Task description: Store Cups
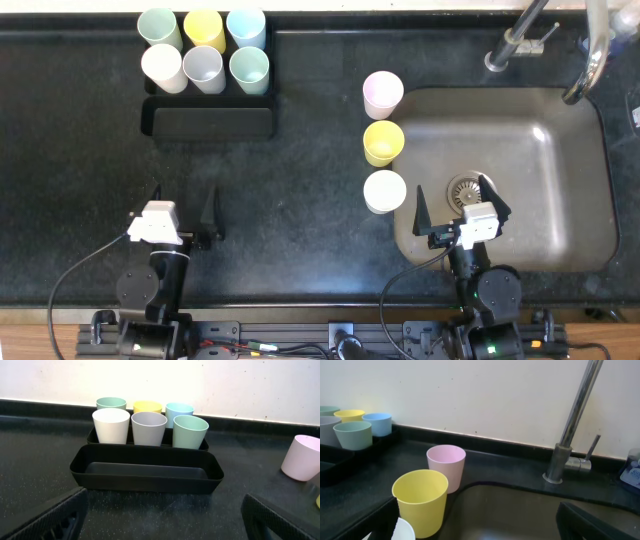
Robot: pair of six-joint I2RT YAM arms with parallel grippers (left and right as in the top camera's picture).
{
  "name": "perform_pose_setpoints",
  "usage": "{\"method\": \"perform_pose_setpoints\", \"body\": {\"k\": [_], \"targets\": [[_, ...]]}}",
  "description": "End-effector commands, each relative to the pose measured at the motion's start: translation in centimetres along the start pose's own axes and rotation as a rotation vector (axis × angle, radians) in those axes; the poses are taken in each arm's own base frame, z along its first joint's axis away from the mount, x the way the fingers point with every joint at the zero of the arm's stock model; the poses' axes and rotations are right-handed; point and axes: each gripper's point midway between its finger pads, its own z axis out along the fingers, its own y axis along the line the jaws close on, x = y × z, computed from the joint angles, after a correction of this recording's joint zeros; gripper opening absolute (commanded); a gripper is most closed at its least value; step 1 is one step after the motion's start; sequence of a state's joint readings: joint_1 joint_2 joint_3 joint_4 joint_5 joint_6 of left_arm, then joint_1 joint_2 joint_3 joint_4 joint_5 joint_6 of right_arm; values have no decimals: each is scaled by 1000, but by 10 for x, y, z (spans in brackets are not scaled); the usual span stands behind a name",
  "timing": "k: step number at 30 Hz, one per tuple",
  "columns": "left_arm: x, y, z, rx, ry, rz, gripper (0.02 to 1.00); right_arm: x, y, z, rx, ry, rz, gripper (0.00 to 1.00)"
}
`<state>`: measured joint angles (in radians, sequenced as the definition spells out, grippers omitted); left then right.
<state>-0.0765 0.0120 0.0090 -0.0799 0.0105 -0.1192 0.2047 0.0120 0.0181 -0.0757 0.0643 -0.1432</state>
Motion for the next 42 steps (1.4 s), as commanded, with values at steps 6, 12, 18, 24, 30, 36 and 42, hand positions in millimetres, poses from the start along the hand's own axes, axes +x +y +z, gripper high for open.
{"method": "perform_pose_setpoints", "body": {"k": [6, 12, 18, 24, 30, 36, 42], "targets": [[-1, 5, 0, -25, -5, 25, 1000, 4, -1, 0, 9, 2, -3, 996], [-1, 7, -1, -41, -7, 26, 1000, 4, -1, 0, 9, 3, -3, 998], [-24, 5, -2, -35, -61, 20, 998, 4, -1, 0, 9, 3, -3, 998], [-93, -17, 11, 32, 22, 14, 998, 4, -1, 0, 9, 3, -3, 998], [-176, -56, 44, 96, 218, 29, 1000, 4, -1, 0, 9, 2, -3, 996], [-217, -117, 88, 62, 426, 57, 1000, 4, -1, 0, 9, 3, -3, 998], [-194, -173, 121, -29, 678, 10, 1000, 4, -1, 0, 9, 3, -3, 998]]}}
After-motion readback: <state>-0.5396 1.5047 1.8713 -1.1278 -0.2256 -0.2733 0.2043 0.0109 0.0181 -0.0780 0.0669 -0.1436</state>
